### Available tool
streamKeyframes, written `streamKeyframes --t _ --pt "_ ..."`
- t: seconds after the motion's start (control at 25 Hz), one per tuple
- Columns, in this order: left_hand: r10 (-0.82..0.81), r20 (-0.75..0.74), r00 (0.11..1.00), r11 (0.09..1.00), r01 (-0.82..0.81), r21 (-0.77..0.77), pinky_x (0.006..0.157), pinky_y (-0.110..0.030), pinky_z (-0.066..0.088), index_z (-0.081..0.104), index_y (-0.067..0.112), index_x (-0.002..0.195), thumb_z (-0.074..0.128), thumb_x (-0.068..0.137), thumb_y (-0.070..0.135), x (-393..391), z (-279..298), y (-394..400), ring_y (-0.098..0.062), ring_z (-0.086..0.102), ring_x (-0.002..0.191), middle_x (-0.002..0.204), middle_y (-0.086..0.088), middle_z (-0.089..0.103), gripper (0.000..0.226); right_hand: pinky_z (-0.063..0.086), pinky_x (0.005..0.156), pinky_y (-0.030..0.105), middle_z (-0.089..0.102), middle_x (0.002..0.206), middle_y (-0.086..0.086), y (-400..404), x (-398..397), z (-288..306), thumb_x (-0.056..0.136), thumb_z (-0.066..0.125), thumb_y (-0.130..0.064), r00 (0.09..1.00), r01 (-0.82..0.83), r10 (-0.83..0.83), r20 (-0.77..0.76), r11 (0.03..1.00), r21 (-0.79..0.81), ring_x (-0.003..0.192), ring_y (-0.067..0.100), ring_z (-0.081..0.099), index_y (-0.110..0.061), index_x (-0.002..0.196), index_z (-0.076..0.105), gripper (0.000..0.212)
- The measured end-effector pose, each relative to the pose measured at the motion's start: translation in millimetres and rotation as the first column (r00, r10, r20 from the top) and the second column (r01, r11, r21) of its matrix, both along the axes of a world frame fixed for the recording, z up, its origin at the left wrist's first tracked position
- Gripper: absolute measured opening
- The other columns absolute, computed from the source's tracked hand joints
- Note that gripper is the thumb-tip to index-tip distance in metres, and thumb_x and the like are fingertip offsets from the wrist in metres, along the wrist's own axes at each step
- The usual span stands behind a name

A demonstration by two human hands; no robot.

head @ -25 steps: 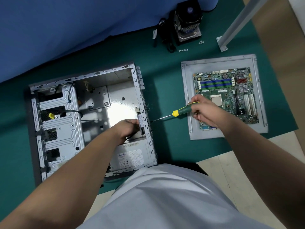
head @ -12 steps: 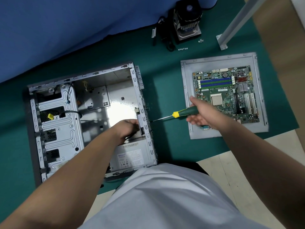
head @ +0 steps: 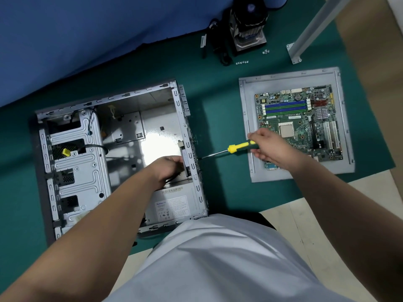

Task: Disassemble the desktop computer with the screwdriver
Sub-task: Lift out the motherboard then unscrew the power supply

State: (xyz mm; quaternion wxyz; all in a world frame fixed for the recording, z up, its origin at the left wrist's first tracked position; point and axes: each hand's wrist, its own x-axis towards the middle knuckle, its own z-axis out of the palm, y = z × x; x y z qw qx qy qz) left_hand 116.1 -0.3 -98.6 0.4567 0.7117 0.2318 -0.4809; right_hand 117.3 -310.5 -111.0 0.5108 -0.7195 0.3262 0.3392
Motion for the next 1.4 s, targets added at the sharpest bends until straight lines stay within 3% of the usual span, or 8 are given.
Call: streamKeyframes --t 0.12,0.28,0.48,0.64,0.8,1.0,1.16,1.4 --pt "0.018 -0.015 1.0 1.0 -0.018 -0.02 0.043 -0.011 0.042 0.068 0.009 0.082 0.041 0.099 -0.014 0 -3 1 -0.011 0.061 0.058 0.057 0.007 0.07 0.04 0.046 0.059 0.028 0.059 0.094 0.018 0 -1 3 0.097 0.049 0.002 0.987 0.16 -0.156 -0.037 0.972 0.172 0.068 0.021 0.06 -0.013 0.104 0.053 0.017" --pt "0.059 -0.04 0.997 0.997 -0.061 -0.046 0.052 -0.016 0.045 0.07 0.01 0.084 0.041 0.099 -0.014 -1 -9 3 -0.013 0.059 0.069 0.067 0.002 0.073 0.04 0.043 0.05 0.027 0.07 0.071 0.008 3 -2 3 0.106 0.039 -0.056 0.983 -0.185 0.184 -0.017 0.973 -0.136 0.047 0.016 0.057 -0.021 0.102 0.054 0.038" --pt "0.039 -0.037 0.999 0.997 -0.041 -0.058 0.051 -0.015 0.045 0.072 0.011 0.084 0.042 0.099 -0.012 -1 -13 5 -0.008 0.062 0.062 0.067 0.004 0.074 0.041 0.053 0.071 0.029 0.061 0.101 0.021 0 -3 3 0.099 0.052 0.0 0.99 0.14 -0.141 -0.009 0.973 0.181 0.076 0.023 0.063 -0.011 0.101 0.054 0.011" --pt "0.037 -0.039 0.999 0.998 -0.039 -0.05 0.056 -0.02 0.044 0.071 0.012 0.082 0.043 0.098 -0.012 -1 -15 7 -0.014 0.058 0.069 0.067 0.003 0.073 0.04 0.047 0.052 0.03 0.071 0.077 0.014 2 -4 5 0.107 0.04 -0.054 0.977 -0.212 0.208 -0.039 0.968 -0.136 0.051 0.017 0.059 -0.017 0.101 0.055 0.04" --pt "0.025 -0.034 0.999 0.998 -0.026 -0.056 0.062 -0.025 0.041 0.072 0.013 0.082 0.044 0.098 -0.014 -1 -16 6 -0.015 0.058 0.072 0.066 0.006 0.074 0.042 0.043 0.059 0.027 0.056 0.091 0.016 -1 -4 7 0.099 0.049 0.003 0.995 0.101 -0.098 -0.028 0.985 0.139 0.065 0.017 0.055 -0.012 0.1 0.052 0.015" --pt "0.044 -0.037 0.998 0.997 -0.046 -0.059 0.054 -0.018 0.049 0.071 0.014 0.078 0.045 0.098 -0.014 0 -16 7 -0.011 0.064 0.067 0.065 0.006 0.074 0.043 0.04 0.052 0.029 0.064 0.063 0.005 2 -4 5 0.107 0.04 -0.049 0.982 -0.188 0.188 -0.008 0.978 -0.095 0.048 0.016 0.05 -0.011 0.097 0.054 0.042" --pt "0.048 -0.028 0.998 0.996 -0.05 -0.073 0.06 -0.022 0.047 0.072 0.016 0.081 0.044 0.099 -0.014 -1 -16 7 -0.013 0.062 0.071 0.066 0.007 0.075 0.044 0.042 0.057 0.027 0.056 0.093 0.016 -1 0 4 0.096 0.049 0.008 0.992 0.127 -0.126 -0.019 0.977 0.174 0.065 0.017 0.054 -0.012 0.101 0.054 0.021" --pt "0.071 -0.035 0.997 0.993 -0.074 -0.092 0.056 -0.022 0.044 0.072 0.014 0.082 0.044 0.099 -0.015 -1 -17 7 -0.01 0.061 0.062 0.067 0.005 0.075 0.044 0.047 0.049 0.029 0.075 0.083 0.017 3 -4 -4 0.107 0.045 -0.045 0.979 -0.196 0.203 0.019 0.963 -0.183 0.05 0.013 0.061 -0.015 0.1 0.056 0.033"
